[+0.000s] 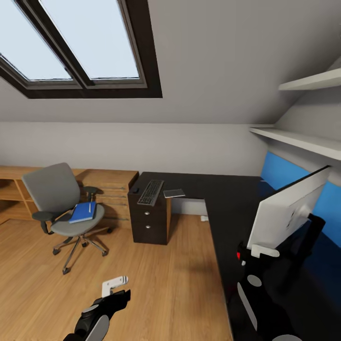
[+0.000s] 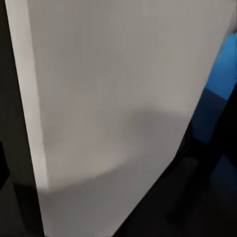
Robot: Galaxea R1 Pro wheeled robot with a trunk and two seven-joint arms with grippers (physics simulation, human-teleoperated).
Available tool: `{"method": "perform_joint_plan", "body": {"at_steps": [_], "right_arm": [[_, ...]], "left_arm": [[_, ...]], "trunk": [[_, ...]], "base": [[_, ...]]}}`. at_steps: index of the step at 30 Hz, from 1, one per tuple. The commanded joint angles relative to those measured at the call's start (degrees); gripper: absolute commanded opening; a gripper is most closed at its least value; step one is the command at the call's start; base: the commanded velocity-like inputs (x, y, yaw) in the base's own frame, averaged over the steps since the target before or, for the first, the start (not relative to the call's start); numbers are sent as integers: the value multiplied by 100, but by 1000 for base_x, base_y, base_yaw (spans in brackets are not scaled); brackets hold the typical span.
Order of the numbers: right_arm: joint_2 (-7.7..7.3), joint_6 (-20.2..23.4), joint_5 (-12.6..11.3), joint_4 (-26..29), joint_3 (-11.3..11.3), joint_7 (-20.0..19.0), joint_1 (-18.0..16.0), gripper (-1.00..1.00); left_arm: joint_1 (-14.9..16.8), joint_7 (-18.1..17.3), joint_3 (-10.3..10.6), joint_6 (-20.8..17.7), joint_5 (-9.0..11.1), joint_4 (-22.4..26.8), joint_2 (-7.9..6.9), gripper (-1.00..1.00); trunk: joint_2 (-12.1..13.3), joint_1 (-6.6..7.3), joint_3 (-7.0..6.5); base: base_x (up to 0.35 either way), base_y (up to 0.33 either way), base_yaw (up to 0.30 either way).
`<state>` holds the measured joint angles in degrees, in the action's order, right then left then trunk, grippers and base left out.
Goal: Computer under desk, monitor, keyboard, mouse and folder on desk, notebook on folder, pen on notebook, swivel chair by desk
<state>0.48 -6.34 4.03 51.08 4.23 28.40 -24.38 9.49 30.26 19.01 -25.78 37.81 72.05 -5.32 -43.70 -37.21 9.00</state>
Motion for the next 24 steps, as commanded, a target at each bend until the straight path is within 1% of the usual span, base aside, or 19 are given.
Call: {"method": "perform_joint_plan", "body": {"at_steps": [1, 24], "right_arm": [[4, -8, 36, -6, 17, 14, -5, 100], [13, -8, 36, -10, 17, 8, -5, 100]], "left_arm": [[6, 58, 24, -6, 52, 7, -7, 100], [7, 59, 55, -6, 52, 2, -4, 100]], "trunk": [[-8, 0, 9], [-8, 0, 9]], "base": [[-204, -185, 0], [-244, -220, 0]]}}
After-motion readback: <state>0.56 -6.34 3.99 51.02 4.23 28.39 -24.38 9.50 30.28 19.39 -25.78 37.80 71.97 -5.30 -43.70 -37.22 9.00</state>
